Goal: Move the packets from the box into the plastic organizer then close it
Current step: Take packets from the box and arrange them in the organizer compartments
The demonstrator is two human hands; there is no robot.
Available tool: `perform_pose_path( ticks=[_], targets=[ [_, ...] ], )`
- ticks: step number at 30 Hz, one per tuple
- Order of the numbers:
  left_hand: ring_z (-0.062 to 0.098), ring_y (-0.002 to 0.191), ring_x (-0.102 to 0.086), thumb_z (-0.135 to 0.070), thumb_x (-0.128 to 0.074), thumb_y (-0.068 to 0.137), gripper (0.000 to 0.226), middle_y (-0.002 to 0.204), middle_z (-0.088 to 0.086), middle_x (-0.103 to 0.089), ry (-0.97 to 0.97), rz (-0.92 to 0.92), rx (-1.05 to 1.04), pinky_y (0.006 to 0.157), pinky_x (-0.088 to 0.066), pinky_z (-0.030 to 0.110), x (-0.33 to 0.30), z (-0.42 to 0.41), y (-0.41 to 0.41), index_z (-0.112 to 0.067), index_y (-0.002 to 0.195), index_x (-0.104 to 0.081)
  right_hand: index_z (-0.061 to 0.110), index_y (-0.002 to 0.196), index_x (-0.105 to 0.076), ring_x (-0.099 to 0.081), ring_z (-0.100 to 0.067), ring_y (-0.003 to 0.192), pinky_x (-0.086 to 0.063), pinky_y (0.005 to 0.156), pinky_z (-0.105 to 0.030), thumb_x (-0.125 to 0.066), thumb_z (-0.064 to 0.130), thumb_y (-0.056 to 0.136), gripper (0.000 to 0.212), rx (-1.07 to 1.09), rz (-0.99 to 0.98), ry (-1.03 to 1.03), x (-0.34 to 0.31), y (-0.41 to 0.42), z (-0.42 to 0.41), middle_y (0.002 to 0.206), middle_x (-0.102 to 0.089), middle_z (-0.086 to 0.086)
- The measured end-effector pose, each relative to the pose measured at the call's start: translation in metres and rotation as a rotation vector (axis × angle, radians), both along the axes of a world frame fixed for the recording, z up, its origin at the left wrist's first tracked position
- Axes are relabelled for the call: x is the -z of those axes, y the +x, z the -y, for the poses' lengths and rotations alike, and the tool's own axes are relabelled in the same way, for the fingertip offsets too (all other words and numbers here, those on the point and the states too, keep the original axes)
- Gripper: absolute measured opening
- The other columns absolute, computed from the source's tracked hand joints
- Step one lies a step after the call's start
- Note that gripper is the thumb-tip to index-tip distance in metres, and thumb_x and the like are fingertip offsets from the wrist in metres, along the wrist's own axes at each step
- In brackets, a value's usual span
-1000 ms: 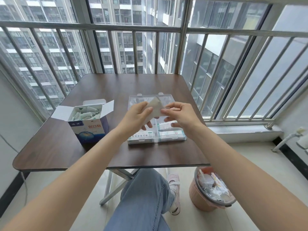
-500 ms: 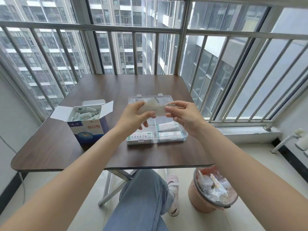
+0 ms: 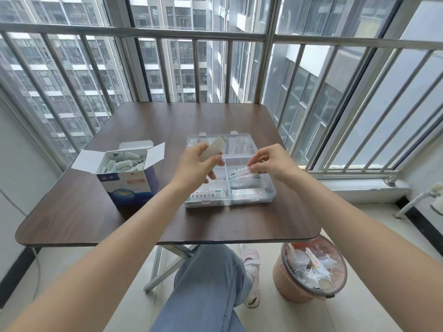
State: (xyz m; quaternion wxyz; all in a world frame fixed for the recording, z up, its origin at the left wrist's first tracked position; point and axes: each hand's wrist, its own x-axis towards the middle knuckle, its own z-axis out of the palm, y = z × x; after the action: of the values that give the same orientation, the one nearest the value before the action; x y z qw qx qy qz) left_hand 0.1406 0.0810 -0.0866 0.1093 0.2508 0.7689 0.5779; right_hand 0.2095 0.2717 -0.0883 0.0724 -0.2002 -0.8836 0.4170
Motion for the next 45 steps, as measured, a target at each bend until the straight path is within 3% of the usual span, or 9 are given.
perform_pose_path(
  ticks=[3,9,12,17,19,22,27,38,45],
  targets=[
    [0.005,0.043,-0.051,-0.012,-0.059,0.09,0.003,0.077,-0.005,-0.068,-0.011,0.002,0.008,0.041,-0.04,0.017,0.002,-0.002,-0.001,-0.014,0.088,-0.058,0.009,0.078,-0.075,-0.055,-0.001,0.063,-0.039,0.059,0.0,-0.074,0.002,0.074,0.008,-0.076,0.028,0.197,0.003,-0.004,0.007,0.074,-0.068,-0.002],
    [0.005,0.043,-0.051,-0.011,-0.058,0.091,0.002,0.077,-0.005,-0.068,-0.016,0.008,0.023,0.041,-0.04,0.018,0.002,-0.002,0.0,-0.013,0.091,-0.058,0.013,0.084,-0.076,-0.058,-0.017,0.082,-0.051,0.077,-0.032,-0.057,-0.002,0.081,0.024,-0.16,0.123,0.496,0.01,-0.008,0.016,0.09,-0.068,-0.003],
    [0.003,0.043,-0.051,-0.01,-0.053,0.093,0.007,0.079,-0.005,-0.067,-0.002,0.043,0.035,0.042,-0.041,0.016,0.0,-0.003,0.003,-0.01,0.097,-0.058,0.014,0.083,-0.074,-0.06,-0.024,0.084,-0.049,0.07,-0.031,-0.048,-0.001,0.081,0.03,-0.15,0.186,0.542,0.008,-0.01,0.022,0.092,-0.068,-0.003],
    [0.006,0.048,-0.055,-0.009,-0.04,0.095,0.019,0.085,-0.002,-0.067,0.038,0.179,0.08,0.047,-0.046,0.019,-0.007,-0.001,0.009,-0.01,0.104,-0.057,0.007,0.052,-0.043,-0.046,-0.028,0.06,-0.034,0.048,-0.027,-0.042,0.002,0.076,0.025,-0.159,0.264,0.569,0.007,-0.009,0.034,0.052,-0.045,-0.005],
    [0.008,0.051,-0.059,-0.007,-0.037,0.097,0.022,0.087,0.001,-0.068,0.098,0.253,0.103,0.049,-0.049,0.021,-0.007,0.002,0.009,-0.009,0.106,-0.057,0.01,0.048,-0.036,-0.044,-0.028,0.056,-0.042,0.052,-0.031,-0.04,0.001,0.076,0.029,-0.181,0.252,0.527,0.006,-0.008,0.035,0.05,-0.039,-0.006],
    [0.011,0.057,-0.065,-0.007,-0.037,0.1,0.022,0.089,0.002,-0.07,0.177,0.314,0.126,0.055,-0.051,0.019,-0.003,0.008,0.007,-0.009,0.11,-0.057,0.012,0.068,-0.068,-0.056,-0.024,0.067,-0.052,0.068,-0.033,-0.043,0.005,0.084,0.03,-0.166,0.144,0.418,0.002,-0.004,0.036,0.068,-0.061,-0.005],
    [0.015,0.066,-0.07,-0.006,-0.047,0.097,0.019,0.092,0.007,-0.069,0.239,0.343,0.161,0.058,-0.051,0.019,0.001,0.011,0.008,-0.007,0.115,-0.053,0.012,0.085,-0.07,-0.061,-0.011,0.077,-0.045,0.068,-0.022,-0.057,0.027,0.092,0.02,-0.085,-0.105,-0.351,-0.016,0.01,0.05,0.082,-0.068,0.0],
    [0.005,0.055,-0.064,-0.006,-0.067,0.085,0.01,0.073,0.0,-0.071,0.009,0.095,0.138,0.05,-0.043,0.012,-0.008,0.022,0.018,-0.011,0.089,-0.058,0.01,0.081,-0.069,-0.053,-0.002,0.046,-0.033,0.045,-0.012,-0.068,0.006,0.083,0.005,-0.03,-0.258,-0.485,-0.019,0.021,0.055,0.058,-0.063,0.004],
    [0.002,0.057,-0.063,-0.01,-0.054,0.093,0.009,0.076,0.001,-0.066,-0.047,0.045,0.016,0.054,-0.046,0.013,-0.004,0.033,0.021,-0.008,0.091,-0.062,0.002,0.08,-0.064,-0.066,-0.016,0.065,-0.055,0.067,-0.018,-0.059,0.017,0.091,0.019,0.078,-0.343,-0.817,-0.008,0.039,0.037,0.066,-0.067,-0.008]
  ],
)
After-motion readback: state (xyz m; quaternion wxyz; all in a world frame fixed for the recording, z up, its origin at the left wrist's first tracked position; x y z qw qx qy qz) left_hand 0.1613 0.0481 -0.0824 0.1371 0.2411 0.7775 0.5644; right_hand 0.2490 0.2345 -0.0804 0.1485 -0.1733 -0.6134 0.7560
